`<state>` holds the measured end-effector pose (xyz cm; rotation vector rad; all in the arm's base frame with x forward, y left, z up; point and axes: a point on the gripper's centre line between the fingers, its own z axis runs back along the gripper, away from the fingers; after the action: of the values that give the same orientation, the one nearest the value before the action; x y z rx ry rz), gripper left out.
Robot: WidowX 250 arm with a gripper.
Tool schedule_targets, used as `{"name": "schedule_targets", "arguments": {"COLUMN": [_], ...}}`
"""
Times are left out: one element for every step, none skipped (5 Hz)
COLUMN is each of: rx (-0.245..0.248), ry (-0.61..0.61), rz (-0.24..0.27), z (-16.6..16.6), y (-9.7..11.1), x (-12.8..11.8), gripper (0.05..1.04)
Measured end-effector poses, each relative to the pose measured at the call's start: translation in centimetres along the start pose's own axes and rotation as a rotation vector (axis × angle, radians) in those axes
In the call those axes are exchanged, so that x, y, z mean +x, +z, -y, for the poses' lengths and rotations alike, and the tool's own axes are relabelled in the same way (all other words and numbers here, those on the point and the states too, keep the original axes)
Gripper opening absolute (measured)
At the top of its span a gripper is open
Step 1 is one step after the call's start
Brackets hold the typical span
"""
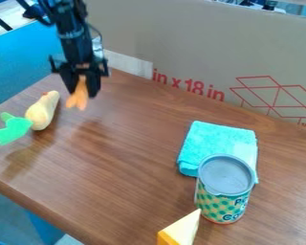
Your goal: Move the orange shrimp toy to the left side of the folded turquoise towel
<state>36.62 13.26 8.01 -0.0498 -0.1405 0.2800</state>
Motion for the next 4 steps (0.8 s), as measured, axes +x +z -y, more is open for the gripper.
{"name": "schedule_targets", "arguments": {"rx": [0.036,0.038,0.084,0.083], "ry": [-0.061,-0.199,-0.280,-0.335], "rz": [-0.017,-0.027,-0.013,-0.040], "z": [2.8,9.7,13.7,16.1], "y": [1.3,0.9,-0.5,-2.2], "x": [0.6,1.6,1.4,0.5], "gripper": [0.547,0.547,0.547,0.547]}}
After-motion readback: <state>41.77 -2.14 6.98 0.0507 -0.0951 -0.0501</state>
